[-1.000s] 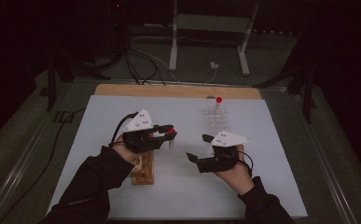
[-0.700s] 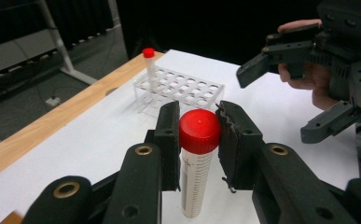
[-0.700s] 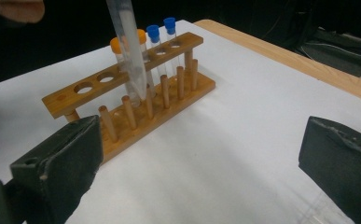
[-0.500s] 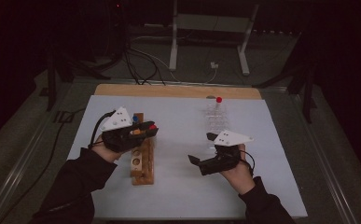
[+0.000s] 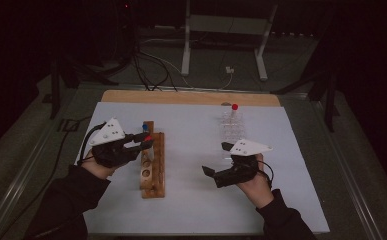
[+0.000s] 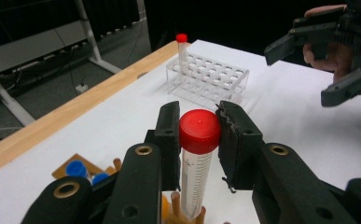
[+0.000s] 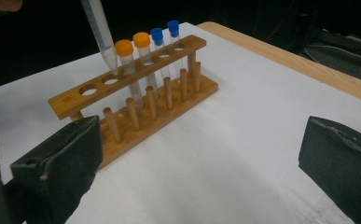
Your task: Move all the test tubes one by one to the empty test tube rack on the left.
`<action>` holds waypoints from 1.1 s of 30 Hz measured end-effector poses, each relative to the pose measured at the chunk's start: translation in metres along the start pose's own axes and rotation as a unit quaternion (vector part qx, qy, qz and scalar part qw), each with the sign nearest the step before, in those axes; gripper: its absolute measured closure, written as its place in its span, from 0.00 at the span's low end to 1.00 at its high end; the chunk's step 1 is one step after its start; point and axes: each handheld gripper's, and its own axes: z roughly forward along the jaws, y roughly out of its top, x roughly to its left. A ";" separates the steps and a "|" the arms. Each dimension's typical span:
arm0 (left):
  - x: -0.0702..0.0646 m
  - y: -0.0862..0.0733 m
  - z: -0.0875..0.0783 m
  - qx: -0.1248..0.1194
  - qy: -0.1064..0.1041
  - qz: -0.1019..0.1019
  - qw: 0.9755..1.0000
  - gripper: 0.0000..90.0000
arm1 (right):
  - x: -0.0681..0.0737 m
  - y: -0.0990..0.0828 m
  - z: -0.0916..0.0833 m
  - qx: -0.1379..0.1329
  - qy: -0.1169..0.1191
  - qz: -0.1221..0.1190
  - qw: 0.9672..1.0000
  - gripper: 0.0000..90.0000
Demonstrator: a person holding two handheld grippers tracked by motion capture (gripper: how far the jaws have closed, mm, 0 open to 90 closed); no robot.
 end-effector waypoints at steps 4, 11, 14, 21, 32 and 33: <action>0.002 -0.008 -0.003 0.003 0.007 -0.004 1.000 0.80 | 0.000 0.000 -0.001 -0.001 0.001 0.003 1.000 0.00; 0.004 -0.021 -0.003 0.007 0.011 -0.014 1.000 0.80 | -0.001 0.000 -0.001 -0.002 0.005 0.003 1.000 0.00; 0.004 -0.028 0.001 0.012 0.009 -0.020 1.000 0.80 | -0.002 0.000 -0.002 -0.002 0.007 0.008 1.000 0.00; 0.004 -0.042 0.010 0.024 0.007 -0.027 0.999 0.80 | -0.003 0.000 -0.002 0.002 0.008 0.008 1.000 0.00; 0.004 -0.063 0.020 0.049 0.006 -0.037 0.998 0.80 | -0.004 0.000 -0.003 0.001 0.010 0.009 1.000 0.00; 0.004 -0.064 0.021 0.051 0.005 -0.037 0.998 0.80 | -0.004 0.000 -0.003 0.001 0.009 0.010 1.000 0.00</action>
